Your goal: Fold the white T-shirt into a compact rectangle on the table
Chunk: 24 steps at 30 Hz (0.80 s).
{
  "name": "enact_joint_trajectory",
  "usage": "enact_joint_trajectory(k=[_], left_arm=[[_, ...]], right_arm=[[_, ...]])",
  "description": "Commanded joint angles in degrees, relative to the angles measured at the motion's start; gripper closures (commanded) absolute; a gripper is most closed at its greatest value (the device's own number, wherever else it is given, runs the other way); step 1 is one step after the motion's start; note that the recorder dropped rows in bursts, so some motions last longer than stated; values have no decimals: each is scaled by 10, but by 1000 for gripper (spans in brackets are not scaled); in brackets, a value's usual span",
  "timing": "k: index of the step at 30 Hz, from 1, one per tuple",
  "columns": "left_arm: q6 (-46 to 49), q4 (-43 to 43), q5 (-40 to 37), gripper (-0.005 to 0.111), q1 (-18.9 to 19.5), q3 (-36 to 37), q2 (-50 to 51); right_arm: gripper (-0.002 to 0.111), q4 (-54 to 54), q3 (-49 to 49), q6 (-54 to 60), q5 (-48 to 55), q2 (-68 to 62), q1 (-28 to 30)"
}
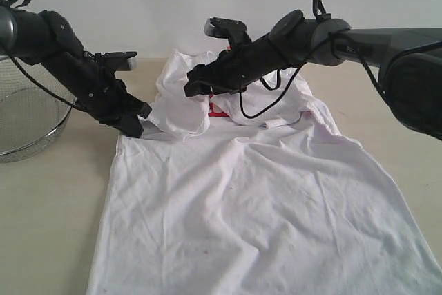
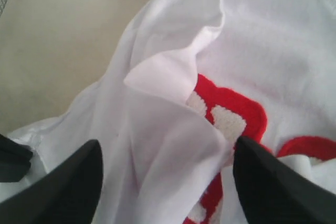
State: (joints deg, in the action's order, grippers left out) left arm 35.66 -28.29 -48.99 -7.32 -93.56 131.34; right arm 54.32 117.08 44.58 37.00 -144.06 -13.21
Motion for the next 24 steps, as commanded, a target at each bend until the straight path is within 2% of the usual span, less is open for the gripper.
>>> enact_joint_trajectory(k=[1,5,16,18,21,24], left_arm=[[-5,11,8,102,4,3,-6],[-5,12,10,102,4,3,-6],[-5,12,11,102,4,3,-6],[-5,12,11,102,4,3,-6],[-5,12,11,102,4,3,-6],[-5,12,11,102,4,3,-6]], right_arm=[[60,6,2,-14,-28,-13,0],[73,6,2,-15,-42,-15,0],[74,24,2,-16,-14,-18,0],[81,25,2,-16,-12,-18,0],[108,25,2,-12,-12,-18,0],[108,24,2,-4,-23,-18,0]])
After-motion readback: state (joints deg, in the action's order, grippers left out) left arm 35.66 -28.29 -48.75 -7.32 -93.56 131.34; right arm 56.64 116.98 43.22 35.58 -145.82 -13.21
